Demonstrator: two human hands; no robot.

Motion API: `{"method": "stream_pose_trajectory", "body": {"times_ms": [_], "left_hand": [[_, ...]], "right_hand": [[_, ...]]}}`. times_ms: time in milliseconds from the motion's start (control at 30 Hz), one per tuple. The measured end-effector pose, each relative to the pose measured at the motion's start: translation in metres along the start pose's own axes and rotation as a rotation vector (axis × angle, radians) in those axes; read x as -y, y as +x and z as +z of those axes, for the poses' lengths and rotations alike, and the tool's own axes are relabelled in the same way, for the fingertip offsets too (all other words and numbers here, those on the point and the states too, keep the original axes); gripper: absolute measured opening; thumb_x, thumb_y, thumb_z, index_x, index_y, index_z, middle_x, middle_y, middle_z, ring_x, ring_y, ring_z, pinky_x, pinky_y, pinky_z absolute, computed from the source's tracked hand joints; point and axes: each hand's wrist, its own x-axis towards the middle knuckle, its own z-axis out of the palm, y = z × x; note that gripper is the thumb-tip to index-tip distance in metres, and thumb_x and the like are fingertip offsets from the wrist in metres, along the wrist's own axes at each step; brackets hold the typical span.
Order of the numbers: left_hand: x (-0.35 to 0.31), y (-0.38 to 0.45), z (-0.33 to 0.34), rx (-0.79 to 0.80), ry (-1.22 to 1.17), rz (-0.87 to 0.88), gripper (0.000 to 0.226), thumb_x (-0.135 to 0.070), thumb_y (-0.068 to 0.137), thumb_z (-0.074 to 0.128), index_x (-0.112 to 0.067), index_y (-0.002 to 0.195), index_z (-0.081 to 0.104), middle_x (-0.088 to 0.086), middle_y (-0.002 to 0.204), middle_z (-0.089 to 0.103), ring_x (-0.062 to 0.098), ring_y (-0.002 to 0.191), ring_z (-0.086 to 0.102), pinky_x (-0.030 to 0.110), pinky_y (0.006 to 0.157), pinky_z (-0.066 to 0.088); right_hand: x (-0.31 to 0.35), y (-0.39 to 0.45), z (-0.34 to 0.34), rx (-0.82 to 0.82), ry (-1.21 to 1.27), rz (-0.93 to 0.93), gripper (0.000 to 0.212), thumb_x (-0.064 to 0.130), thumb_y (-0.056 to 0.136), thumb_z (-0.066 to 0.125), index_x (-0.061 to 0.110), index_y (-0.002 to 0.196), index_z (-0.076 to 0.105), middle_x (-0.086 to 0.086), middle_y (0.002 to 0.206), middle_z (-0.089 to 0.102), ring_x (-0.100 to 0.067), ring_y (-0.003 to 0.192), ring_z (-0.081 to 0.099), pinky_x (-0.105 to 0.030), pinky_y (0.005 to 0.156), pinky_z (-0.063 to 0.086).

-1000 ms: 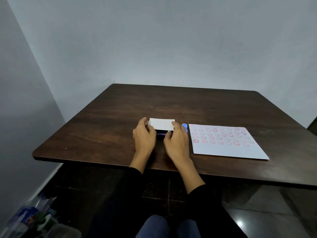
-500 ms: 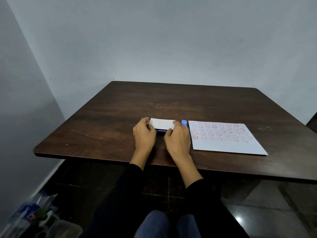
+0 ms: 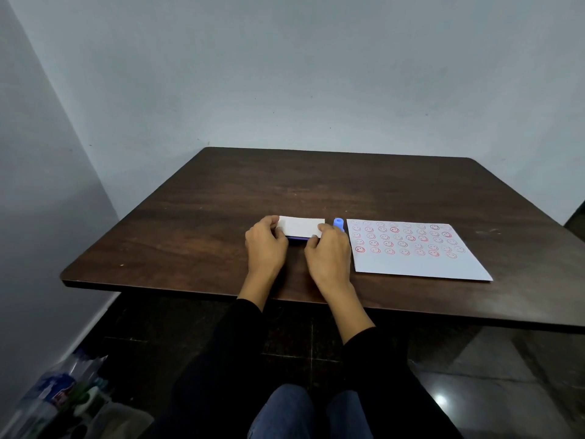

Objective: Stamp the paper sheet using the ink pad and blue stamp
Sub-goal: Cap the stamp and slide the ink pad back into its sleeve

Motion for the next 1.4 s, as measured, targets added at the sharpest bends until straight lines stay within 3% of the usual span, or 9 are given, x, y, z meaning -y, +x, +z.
{"method": "stream_pose_trajectory", "body": {"times_ms": [600, 833, 933, 1033, 1133, 1200, 1300, 1400], "left_hand": [[-0.001, -0.001, 0.0, -0.008, 0.02, -0.03, 0.032, -0.01, 0.087, 0.052, -0.004, 0.117, 0.063, 0.013, 0.115, 0.068, 0.028, 0.113, 0.057, 0.034, 0.098, 0.043], [0.0, -0.002, 0.0, -0.025, -0.002, -0.027, 0.033, -0.01, 0.087, 0.051, -0.002, 0.118, 0.061, 0.015, 0.114, 0.068, 0.029, 0.111, 0.058, 0.033, 0.095, 0.044], [0.0, -0.002, 0.001, -0.021, -0.005, -0.027, 0.035, -0.011, 0.088, 0.05, -0.001, 0.121, 0.058, 0.015, 0.117, 0.067, 0.03, 0.112, 0.057, 0.035, 0.097, 0.045], [0.0, -0.002, 0.002, -0.026, -0.005, -0.022, 0.036, -0.012, 0.088, 0.05, -0.001, 0.122, 0.057, 0.015, 0.115, 0.067, 0.029, 0.111, 0.058, 0.037, 0.098, 0.046], [-0.002, -0.002, 0.001, -0.033, 0.014, -0.035, 0.038, -0.014, 0.087, 0.05, -0.001, 0.123, 0.056, 0.013, 0.115, 0.068, 0.029, 0.111, 0.058, 0.039, 0.099, 0.045], [-0.002, -0.003, 0.0, -0.03, 0.01, -0.039, 0.039, -0.015, 0.087, 0.05, -0.001, 0.124, 0.055, 0.012, 0.114, 0.068, 0.029, 0.112, 0.058, 0.04, 0.1, 0.045], [0.0, -0.002, 0.001, -0.03, 0.011, -0.027, 0.04, -0.017, 0.087, 0.051, -0.002, 0.124, 0.055, 0.011, 0.112, 0.069, 0.029, 0.111, 0.058, 0.042, 0.1, 0.044], [0.0, -0.002, 0.0, -0.045, 0.019, -0.016, 0.041, -0.017, 0.088, 0.051, -0.001, 0.125, 0.053, 0.013, 0.114, 0.067, 0.029, 0.112, 0.057, 0.04, 0.099, 0.045]], "right_hand": [[-0.002, 0.001, 0.002, -0.032, -0.03, -0.021, 0.026, 0.007, 0.09, 0.049, -0.002, 0.11, 0.062, -0.018, 0.111, 0.064, -0.03, 0.109, 0.056, -0.034, 0.092, 0.044], [-0.005, 0.007, -0.016, -0.313, 0.177, -0.075, 0.027, 0.002, 0.084, 0.055, 0.009, 0.109, 0.062, -0.01, 0.112, 0.062, -0.027, 0.108, 0.052, -0.025, 0.085, 0.037], [-0.021, 0.023, -0.026, -0.144, 0.103, -0.023, 0.034, 0.007, 0.086, 0.056, 0.008, 0.12, 0.055, -0.012, 0.122, 0.058, -0.029, 0.116, 0.049, -0.031, 0.091, 0.037], [-0.033, 0.033, -0.028, 0.02, 0.036, 0.006, 0.028, 0.017, 0.09, 0.056, 0.009, 0.117, 0.056, -0.015, 0.115, 0.063, -0.032, 0.11, 0.053, -0.034, 0.087, 0.041], [-0.033, 0.033, -0.027, 0.032, 0.059, 0.004, 0.02, 0.02, 0.092, 0.053, 0.009, 0.107, 0.061, -0.013, 0.102, 0.07, -0.029, 0.097, 0.061, -0.029, 0.077, 0.043], [-0.031, 0.032, -0.027, 0.045, 0.063, 0.007, 0.021, 0.02, 0.092, 0.053, 0.009, 0.108, 0.06, -0.013, 0.103, 0.07, -0.029, 0.098, 0.061, -0.031, 0.079, 0.045], [-0.034, 0.033, -0.035, 0.05, -0.002, -0.001, 0.037, 0.025, 0.091, 0.057, 0.01, 0.124, 0.052, -0.013, 0.12, 0.063, -0.031, 0.114, 0.054, -0.036, 0.087, 0.044], [-0.048, 0.033, -0.054, 0.081, -0.234, -0.021, 0.051, 0.032, 0.086, 0.061, 0.012, 0.131, 0.045, -0.01, 0.133, 0.053, -0.032, 0.124, 0.043, -0.041, 0.097, 0.037]]}}
